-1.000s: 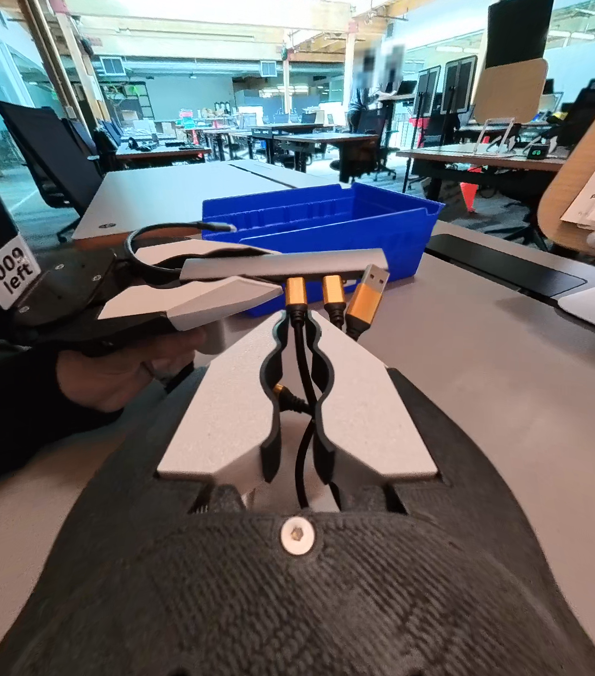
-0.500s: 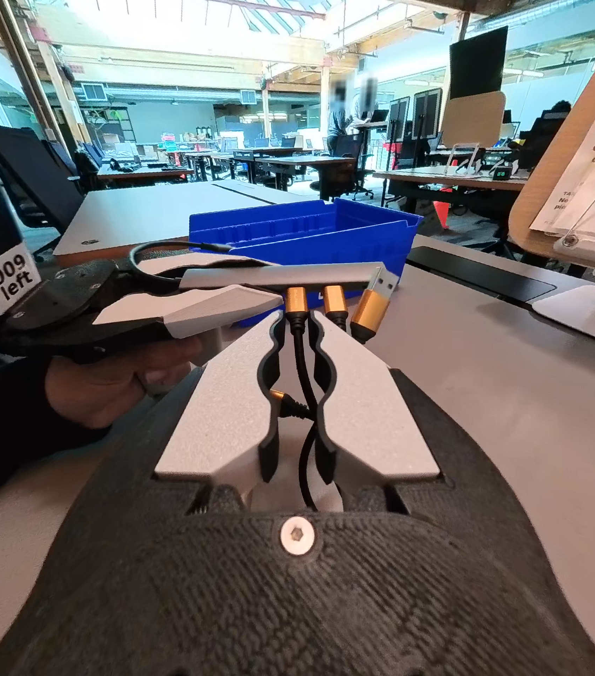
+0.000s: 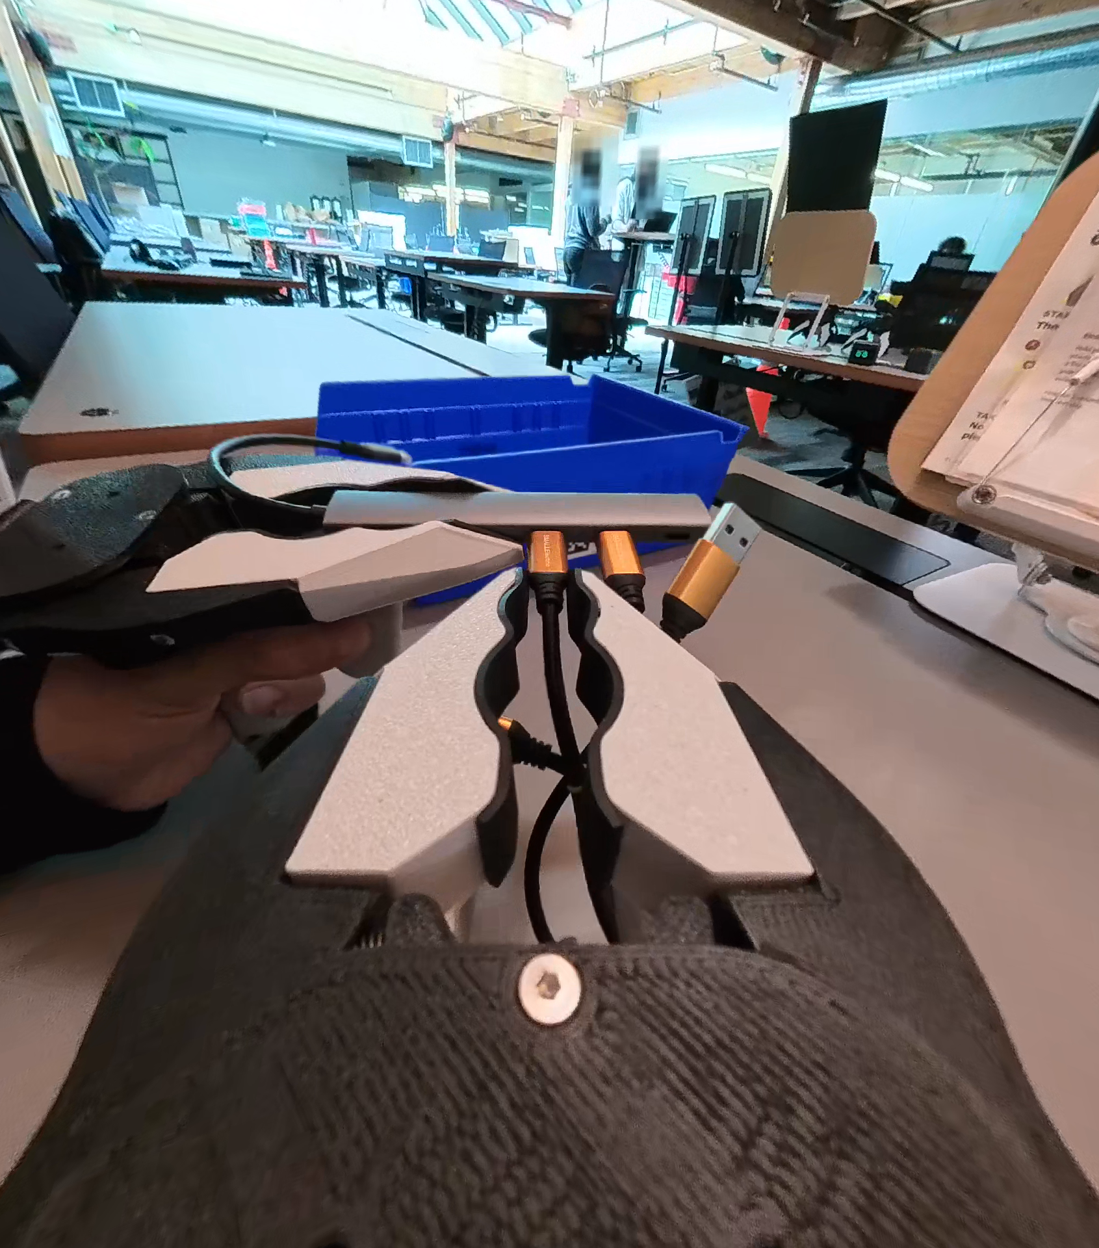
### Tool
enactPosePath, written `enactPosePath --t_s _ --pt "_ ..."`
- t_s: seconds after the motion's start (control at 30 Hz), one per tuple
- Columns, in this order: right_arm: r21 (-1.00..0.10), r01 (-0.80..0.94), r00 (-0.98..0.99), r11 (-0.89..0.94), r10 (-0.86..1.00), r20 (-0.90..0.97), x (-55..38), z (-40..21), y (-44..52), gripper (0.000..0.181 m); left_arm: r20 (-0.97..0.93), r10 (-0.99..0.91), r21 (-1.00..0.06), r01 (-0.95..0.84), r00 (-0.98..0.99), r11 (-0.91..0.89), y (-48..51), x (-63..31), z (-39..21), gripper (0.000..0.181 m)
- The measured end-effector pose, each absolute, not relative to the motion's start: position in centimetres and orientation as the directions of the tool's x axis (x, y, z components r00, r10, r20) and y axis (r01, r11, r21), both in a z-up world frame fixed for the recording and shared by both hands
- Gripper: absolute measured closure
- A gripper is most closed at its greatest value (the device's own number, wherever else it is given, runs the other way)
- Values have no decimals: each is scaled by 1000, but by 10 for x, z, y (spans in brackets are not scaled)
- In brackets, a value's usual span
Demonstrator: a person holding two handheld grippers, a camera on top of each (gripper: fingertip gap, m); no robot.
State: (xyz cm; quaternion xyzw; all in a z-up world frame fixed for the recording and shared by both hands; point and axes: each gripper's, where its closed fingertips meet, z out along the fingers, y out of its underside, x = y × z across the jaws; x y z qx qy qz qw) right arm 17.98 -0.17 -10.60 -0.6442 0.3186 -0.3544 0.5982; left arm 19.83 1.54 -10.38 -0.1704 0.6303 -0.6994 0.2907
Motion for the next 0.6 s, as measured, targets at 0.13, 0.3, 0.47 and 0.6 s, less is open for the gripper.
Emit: enactPosePath --t_s 0.13,0.3,0.47,0.6 --pt "-996 -9 558 -91 -827 70 172 -110 -8 170 -146 -622 -982 191 -769 -5 10 191 -106 160" --pt "-998 -2 598 -70 -800 55 155 -101 -17 171 -191 -580 -976 217 -792 25 0 175 -95 160" --pt "-985 -12 597 -174 -791 132 140 -98 -16 171 -243 -705 -958 278 -666 67 19 186 -74 160" --pt "-999 -25 561 -33 -828 14 123 -92 -39 171 -53 -808 -972 214 -587 -92 107 237 -38 160"
